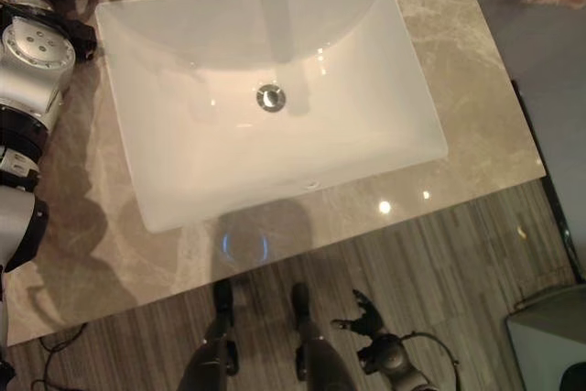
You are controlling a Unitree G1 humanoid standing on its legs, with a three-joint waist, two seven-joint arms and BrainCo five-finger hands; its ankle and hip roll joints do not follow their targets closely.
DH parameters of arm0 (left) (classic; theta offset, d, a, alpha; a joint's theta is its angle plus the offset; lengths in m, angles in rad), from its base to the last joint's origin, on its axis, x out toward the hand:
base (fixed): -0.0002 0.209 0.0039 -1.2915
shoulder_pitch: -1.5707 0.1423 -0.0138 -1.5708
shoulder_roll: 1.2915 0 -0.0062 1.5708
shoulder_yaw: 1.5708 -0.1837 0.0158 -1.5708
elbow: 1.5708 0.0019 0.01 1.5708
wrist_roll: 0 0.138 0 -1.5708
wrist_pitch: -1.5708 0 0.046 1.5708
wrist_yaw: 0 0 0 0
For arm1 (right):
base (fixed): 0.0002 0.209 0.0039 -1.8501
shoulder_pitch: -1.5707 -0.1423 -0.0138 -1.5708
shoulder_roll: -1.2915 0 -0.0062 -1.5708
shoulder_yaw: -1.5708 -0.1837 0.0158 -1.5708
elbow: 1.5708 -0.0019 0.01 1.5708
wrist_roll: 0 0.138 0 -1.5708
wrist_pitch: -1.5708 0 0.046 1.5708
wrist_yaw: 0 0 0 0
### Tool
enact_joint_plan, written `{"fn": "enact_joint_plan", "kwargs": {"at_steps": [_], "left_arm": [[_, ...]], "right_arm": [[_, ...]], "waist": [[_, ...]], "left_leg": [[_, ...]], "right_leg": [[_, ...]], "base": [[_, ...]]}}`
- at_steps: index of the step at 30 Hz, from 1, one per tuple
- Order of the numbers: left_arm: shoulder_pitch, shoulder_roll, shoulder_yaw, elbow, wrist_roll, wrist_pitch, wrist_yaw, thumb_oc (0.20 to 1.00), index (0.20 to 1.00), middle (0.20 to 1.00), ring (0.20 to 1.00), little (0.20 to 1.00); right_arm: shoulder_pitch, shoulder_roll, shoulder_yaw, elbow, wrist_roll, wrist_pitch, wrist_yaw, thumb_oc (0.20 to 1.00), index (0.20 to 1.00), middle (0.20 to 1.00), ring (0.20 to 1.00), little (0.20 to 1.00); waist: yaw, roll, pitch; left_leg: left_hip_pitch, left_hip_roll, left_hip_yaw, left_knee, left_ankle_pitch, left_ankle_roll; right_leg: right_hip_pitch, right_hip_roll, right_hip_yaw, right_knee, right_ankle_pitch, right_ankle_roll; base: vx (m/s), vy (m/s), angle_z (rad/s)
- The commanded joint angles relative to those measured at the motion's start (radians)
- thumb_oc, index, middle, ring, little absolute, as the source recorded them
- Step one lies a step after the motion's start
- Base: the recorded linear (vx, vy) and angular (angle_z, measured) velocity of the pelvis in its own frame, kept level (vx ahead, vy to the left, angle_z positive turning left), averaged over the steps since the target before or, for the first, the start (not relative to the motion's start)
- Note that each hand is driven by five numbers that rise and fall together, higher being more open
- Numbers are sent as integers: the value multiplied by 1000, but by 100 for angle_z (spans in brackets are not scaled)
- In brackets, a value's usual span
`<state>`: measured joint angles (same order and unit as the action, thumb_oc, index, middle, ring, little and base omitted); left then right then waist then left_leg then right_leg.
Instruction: Put brush and paste in cup on sink, flatten towel.
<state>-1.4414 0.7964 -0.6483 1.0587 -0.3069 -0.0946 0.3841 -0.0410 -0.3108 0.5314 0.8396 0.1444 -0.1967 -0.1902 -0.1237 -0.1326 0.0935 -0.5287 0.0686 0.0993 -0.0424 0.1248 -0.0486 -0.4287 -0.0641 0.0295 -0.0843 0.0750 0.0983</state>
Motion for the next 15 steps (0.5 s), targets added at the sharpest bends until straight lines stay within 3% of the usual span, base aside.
{"fn": "enact_joint_plan", "kwargs": {"at_steps": [1,15], "left_arm": [[-56,-36,-34,102,23,-18,22,200,200,200,200,200],[111,-30,147,74,131,21,205,200,200,200,200,200]], "right_arm": [[30,-51,-38,-21,17,-24,-1,1000,1000,1000,1000,1000],[30,-28,-30,-17,-25,-24,-22,1000,1000,1000,1000,1000]], "waist": [[-11,25,36],[22,2,2]], "left_leg": [[-5,36,-93,-39,38,-43],[57,42,-110,-37,30,-49]], "right_leg": [[19,-48,-48,4,59,73],[80,-42,-84,19,23,63]], "base": [[6,-21,-5],[14,-32,-2]]}}
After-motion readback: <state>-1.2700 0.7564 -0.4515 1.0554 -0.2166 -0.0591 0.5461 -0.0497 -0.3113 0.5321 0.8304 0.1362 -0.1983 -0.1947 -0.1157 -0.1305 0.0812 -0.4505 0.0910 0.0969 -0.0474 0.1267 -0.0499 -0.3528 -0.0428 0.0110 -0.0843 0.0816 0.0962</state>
